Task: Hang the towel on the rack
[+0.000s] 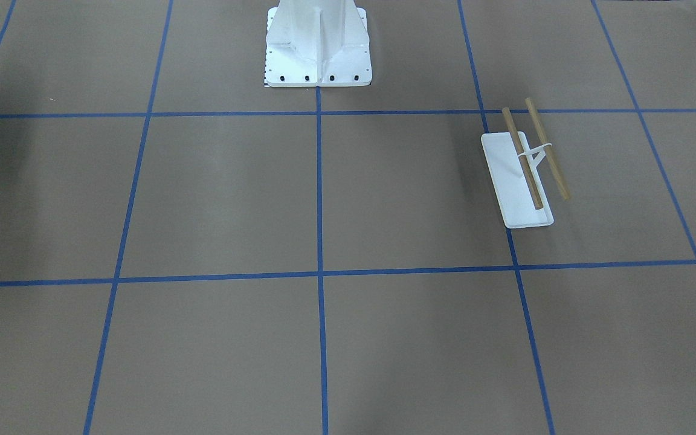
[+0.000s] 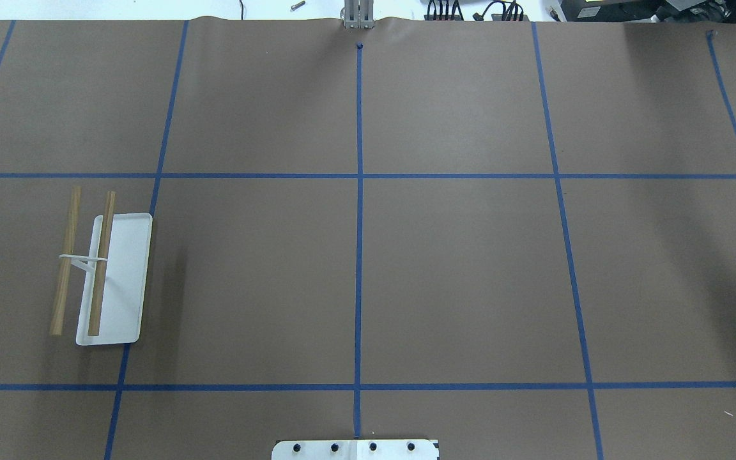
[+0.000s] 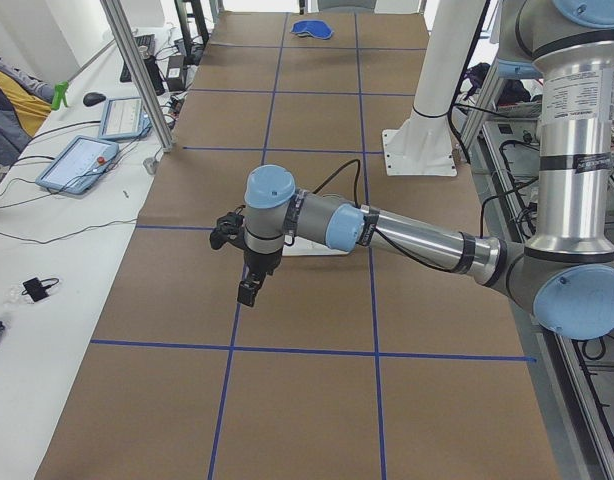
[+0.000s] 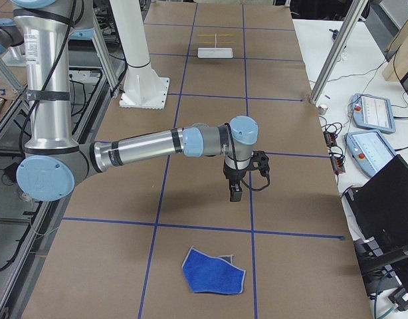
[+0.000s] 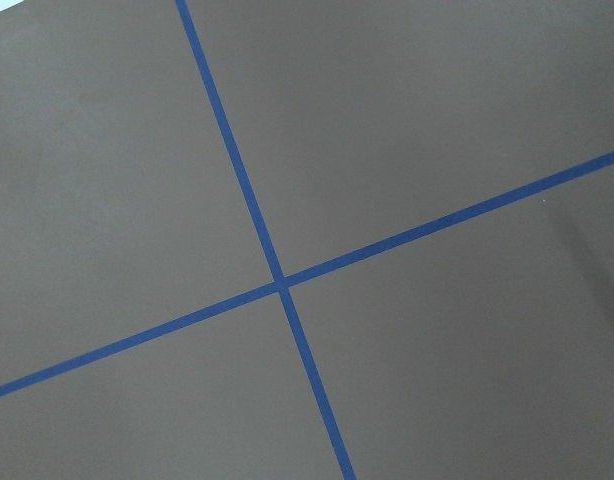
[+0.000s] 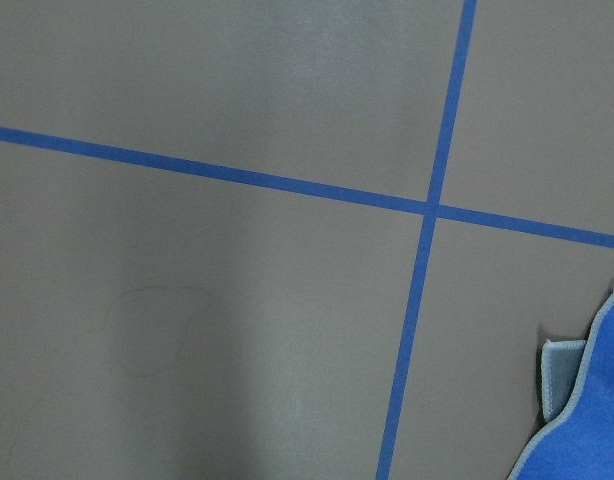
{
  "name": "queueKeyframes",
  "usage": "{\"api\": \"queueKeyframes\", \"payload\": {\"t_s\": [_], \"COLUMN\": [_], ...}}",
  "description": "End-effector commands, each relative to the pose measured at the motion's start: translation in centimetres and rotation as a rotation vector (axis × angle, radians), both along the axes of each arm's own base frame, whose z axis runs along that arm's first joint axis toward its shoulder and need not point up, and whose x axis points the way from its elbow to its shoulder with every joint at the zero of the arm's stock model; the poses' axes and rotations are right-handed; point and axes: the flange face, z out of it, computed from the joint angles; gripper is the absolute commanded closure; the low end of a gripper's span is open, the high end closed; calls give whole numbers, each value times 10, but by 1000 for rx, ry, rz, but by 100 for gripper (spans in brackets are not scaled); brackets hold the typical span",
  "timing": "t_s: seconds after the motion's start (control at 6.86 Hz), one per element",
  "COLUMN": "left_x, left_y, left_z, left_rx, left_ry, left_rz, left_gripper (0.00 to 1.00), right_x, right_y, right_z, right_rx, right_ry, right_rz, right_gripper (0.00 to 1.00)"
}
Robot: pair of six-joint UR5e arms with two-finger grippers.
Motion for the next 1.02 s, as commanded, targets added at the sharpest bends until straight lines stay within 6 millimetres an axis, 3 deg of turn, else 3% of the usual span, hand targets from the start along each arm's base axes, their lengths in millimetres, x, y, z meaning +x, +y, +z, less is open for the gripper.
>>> {"api": "queueKeyframes", "payload": {"t_s": [0.0, 0.15, 0.29, 0.44, 0.58, 0.87], "left_x": [3, 6, 6, 5, 6, 6], "left_y": [7, 10, 11, 14, 13, 13], "left_z": [1, 5, 3, 7, 3, 1], "left_rx": [-24, -39, -37, -46, -61, -86], "left_ry": [60, 83, 93, 92, 100, 107], "left_rz": [16, 21, 21, 21, -3, -36], "left_gripper": [2, 2, 2, 2, 2, 2], "right_x": [0, -1, -2, -3, 8, 63], "right_y": [4, 3, -2, -5, 1, 18], "right_z": [15, 27, 58, 106, 134, 178], "right_rx": [-31, -37, -1, 26, 32, 10], "right_ry": [1, -8, -25, -28, -27, -22], "right_rz": [0, -1, -14, -48, -36, 17], "right_gripper": [0, 0, 0, 0, 0, 0]}}
